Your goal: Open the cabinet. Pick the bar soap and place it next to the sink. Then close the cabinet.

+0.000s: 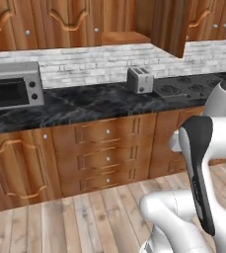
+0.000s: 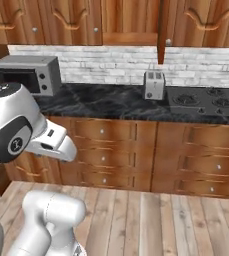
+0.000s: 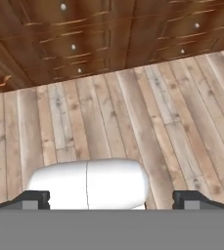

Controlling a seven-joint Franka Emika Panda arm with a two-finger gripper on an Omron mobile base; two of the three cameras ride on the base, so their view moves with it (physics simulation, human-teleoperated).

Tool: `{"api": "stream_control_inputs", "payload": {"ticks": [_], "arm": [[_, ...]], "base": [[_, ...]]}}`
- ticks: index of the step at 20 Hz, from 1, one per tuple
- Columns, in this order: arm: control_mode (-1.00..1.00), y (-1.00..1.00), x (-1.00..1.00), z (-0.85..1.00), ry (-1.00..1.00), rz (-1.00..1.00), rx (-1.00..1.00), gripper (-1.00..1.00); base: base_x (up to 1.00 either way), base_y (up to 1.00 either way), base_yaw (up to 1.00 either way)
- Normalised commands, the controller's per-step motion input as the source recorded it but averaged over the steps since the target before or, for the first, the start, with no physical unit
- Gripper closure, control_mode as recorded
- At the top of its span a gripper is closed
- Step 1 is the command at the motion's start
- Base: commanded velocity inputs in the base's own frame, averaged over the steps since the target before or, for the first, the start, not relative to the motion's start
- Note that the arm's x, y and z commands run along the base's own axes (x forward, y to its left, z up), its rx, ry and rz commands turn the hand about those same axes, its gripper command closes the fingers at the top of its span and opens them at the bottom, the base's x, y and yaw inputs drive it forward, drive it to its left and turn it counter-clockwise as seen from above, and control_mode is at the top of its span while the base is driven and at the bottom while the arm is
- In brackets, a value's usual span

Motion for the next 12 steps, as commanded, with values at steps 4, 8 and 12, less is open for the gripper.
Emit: {"api": "stream_control_inputs", "payload": {"ticks": [4,8,12], "arm": [[1.00,0.00,0.00,0.00,0.00,0.00,0.00,-1.00],[1.00,0.00,0.00,0.00,0.00,0.00,0.00,-1.00],[1.00,0.00,0.00,0.00,0.00,0.00,0.00,-1.00]], "base": [[0.89,-0.03,0.00],[1.00,0.00,0.08],[1.00,0.00,0.19]]}}
